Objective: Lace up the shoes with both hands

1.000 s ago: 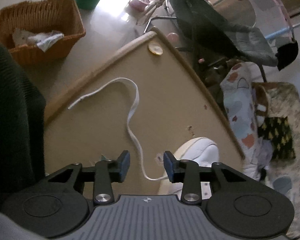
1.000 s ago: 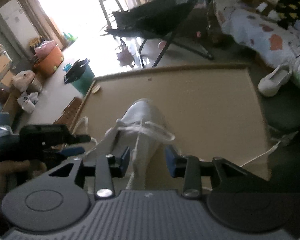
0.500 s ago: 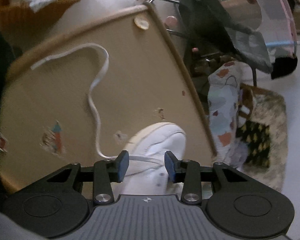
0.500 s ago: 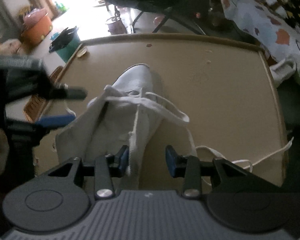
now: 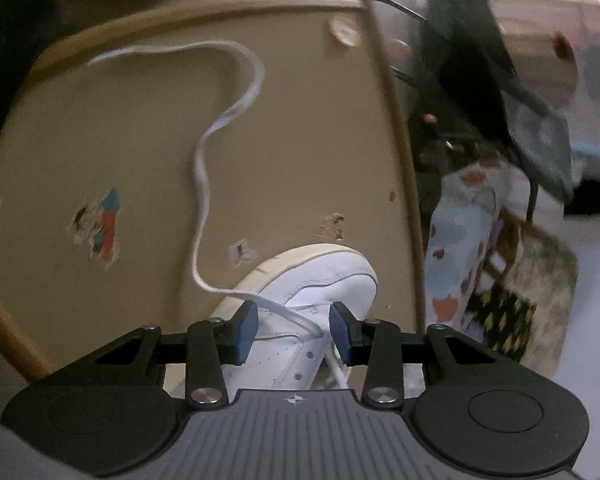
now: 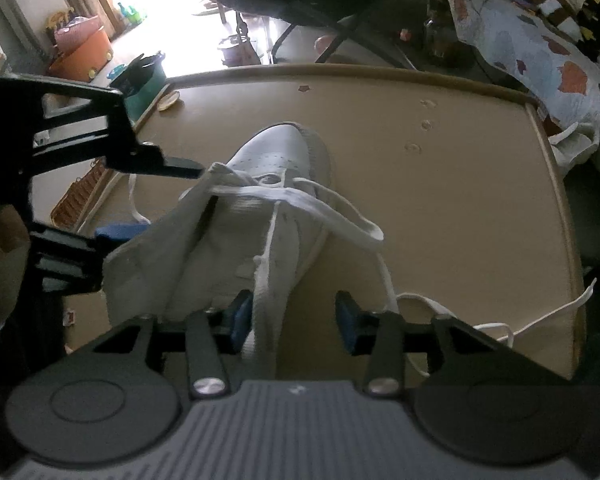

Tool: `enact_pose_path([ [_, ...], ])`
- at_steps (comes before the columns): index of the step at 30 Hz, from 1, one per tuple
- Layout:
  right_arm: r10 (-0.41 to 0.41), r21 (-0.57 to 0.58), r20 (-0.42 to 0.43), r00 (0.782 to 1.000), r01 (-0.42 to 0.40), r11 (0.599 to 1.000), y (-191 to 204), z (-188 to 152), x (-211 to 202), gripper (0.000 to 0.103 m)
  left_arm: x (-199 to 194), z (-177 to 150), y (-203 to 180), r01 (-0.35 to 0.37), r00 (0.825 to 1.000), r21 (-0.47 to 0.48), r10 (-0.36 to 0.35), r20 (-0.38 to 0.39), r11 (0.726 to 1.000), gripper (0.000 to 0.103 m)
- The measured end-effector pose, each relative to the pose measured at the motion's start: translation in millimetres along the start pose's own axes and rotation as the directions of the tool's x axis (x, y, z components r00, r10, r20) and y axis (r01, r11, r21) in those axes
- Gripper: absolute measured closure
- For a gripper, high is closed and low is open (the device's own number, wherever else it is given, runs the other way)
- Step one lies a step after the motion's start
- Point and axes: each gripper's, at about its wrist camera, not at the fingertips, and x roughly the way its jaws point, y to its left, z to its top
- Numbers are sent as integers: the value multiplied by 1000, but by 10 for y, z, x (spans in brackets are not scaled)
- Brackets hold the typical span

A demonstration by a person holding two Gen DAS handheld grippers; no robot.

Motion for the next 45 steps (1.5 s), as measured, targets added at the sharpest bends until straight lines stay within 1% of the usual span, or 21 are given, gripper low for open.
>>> enact_pose_path([
  [2,2,5,0,1000,-2,1000,-2,5,9,57,2,-10,79,18,1000,-86,-17,11,996,55],
  [7,0,-3,5,1000,0,1000,7,-7,10,56,47,-45,200,64,997,-226,-53,56,972,55],
  [8,0,-3,6,1000,0,1000,4,-10,14,55,58,-49,223,75,996,-251,-60,66,965,57],
  [10,-1,-3,7,1000,1,1000,-10,-18,27,54,83,-44,258,95,994,-285,-75,80,954,59],
  [12,-2,-6,8,1000,2,1000,-6,-25,27,54,97,-49,271,110,992,-300,-87,90,948,60],
  [13,-3,-9,10,1000,3,1000,-2,-29,25,54,107,-50,267,113,992,-302,-89,93,947,62],
  [15,-5,-15,12,1000,6,1000,1,-32,27,53,125,-57,208,84,994,-265,-63,85,961,78],
  [17,-11,-19,14,1000,11,1000,2,-36,29,52,113,-55,166,56,996,-216,-39,81,975,84],
  [19,-17,-23,15,1000,17,1000,1,-38,32,49,86,-41,162,49,996,-179,-35,83,983,87],
  [22,-19,-21,15,1000,19,1000,0,-40,36,48,63,-1,113,32,996,-109,-23,83,994,93],
  [24,-18,-21,14,1000,18,1000,-27,-35,26,48,49,11,25,11,996,-37,-8,91,999,99],
  [25,-17,-21,14,1000,18,1000,-34,-34,20,48,34,18,-15,-6,994,4,5,107,1000,100],
  [28,-19,-23,15,1000,19,1000,-37,-38,19,47,-3,54,-134,-31,991,115,15,136,993,102],
  [31,-19,-24,15,1000,20,1000,-42,-39,21,47,-51,76,-166,-59,989,181,33,145,982,102],
  [33,-20,-26,16,1000,20,999,-40,-40,22,47,-76,87,-195,-79,987,234,43,155,969,102],
  [36,-21,-28,16,1000,22,999,-37,-40,23,47,-70,123,-309,-114,983,341,56,176,933,102],
  [39,-22,-30,17,1000,23,999,-36,-40,25,47,-63,112,-418,-166,977,460,82,197,872,102],
  [42,-25,-37,18,1000,25,999,-34,-35,26,47,-36,109,-523,-210,971,562,105,213,800,102],
  [44,-26,-42,19,999,27,999,-26,-34,27,46,-20,142,-554,-221,971,590,117,210,776,102],
  [45,-27,-46,19,999,28,999,-21,-34,26,46,-12,163,-557,-222,971,596,122,204,772,102],
])
